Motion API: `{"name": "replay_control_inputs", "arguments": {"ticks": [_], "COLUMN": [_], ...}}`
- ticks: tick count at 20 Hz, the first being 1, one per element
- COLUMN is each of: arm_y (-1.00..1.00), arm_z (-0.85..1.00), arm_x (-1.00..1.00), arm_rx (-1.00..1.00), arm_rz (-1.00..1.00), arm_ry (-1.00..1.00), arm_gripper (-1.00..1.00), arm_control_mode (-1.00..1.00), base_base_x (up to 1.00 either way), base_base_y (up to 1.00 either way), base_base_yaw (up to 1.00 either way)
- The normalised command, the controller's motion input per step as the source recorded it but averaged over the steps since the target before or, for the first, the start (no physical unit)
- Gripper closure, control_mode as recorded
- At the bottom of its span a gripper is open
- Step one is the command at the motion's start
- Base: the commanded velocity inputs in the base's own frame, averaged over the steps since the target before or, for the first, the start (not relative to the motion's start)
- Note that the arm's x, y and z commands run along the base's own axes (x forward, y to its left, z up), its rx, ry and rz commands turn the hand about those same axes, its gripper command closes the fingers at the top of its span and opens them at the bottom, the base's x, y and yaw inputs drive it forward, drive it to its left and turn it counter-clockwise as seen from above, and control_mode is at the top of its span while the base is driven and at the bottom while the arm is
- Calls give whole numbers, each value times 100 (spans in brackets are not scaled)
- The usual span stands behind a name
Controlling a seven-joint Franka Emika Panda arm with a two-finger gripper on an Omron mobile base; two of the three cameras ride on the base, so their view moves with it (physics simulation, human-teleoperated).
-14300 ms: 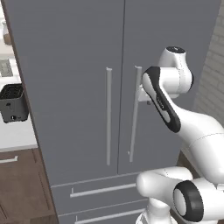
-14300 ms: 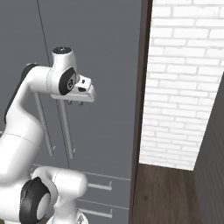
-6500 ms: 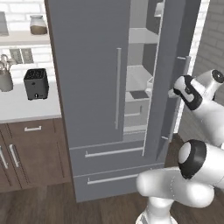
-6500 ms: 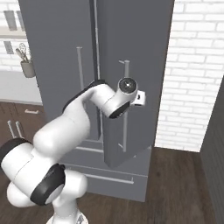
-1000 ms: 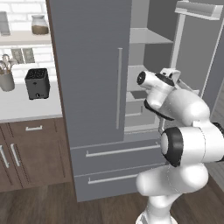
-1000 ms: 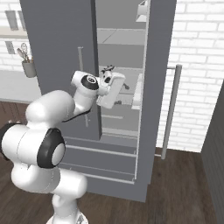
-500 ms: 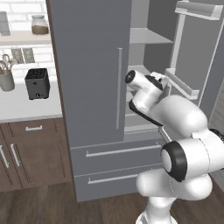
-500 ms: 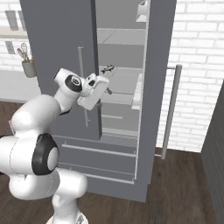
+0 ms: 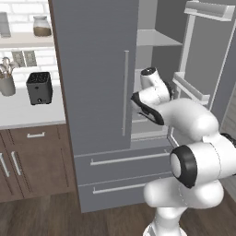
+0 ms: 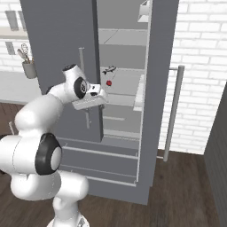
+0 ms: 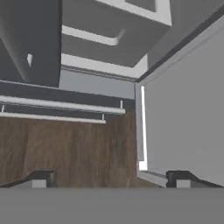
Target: Take the strawberry from the fridge and place it on top of the pancake, located on the dining counter.
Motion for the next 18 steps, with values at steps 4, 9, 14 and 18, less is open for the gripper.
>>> {"name": "replay_control_inputs", "arguments": {"ticks": [4, 9, 14, 18], "arm_y": [14, 45, 48, 69], "arm_z": [-6, 29, 83, 72], "arm_x": [0, -3, -1, 13], "arm_rx": [72, 33, 3, -23], "arm_rz": [-14, -15, -13, -10], "arm_ry": [-5, -43, -36, -6], "arm_gripper": [-100, -100, -100, -100], "arm_control_mode": [-100, -100, -100, -100], "base_base_x": [0, 0, 0, 0], "base_base_y": [0, 0, 0, 0], "base_base_yaw": [0, 0, 0, 0]}}
